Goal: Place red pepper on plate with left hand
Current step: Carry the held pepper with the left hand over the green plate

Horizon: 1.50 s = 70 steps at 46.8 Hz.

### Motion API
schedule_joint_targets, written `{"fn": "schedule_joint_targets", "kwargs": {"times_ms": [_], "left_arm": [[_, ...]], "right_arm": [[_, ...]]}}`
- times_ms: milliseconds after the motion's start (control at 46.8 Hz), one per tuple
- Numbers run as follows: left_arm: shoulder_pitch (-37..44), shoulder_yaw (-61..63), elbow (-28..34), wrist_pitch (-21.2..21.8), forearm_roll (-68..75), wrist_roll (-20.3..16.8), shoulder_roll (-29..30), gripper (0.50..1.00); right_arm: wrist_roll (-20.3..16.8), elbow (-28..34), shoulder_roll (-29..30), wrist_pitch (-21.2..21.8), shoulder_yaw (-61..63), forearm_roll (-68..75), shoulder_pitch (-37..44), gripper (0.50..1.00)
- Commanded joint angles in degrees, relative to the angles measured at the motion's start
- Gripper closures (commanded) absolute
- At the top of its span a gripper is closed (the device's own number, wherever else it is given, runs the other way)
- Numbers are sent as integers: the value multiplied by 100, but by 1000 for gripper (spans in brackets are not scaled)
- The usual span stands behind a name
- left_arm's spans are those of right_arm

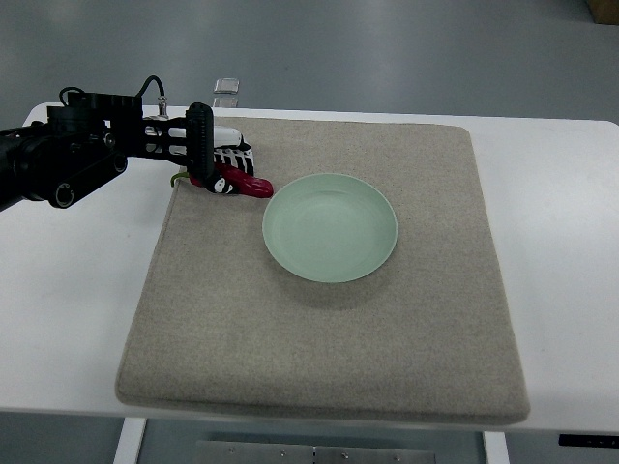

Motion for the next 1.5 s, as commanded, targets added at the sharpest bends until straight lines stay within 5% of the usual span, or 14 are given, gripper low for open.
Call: {"fn": "schedule_joint_targets", "kwargs": {"times_ms": [0,748,1474], "left_arm": [[0,0,5,1,0,0,-3,1000],[-114,-501,-179,397,-123,9,-21,1000],[-158,-563,-2130,467,-106,0,-30,1000]], "right_arm": [[0,0,0,0,0,0,-7,572],[0,0,0,0,0,0,2,572],[0,0,0,0,0,0,2,572]]}}
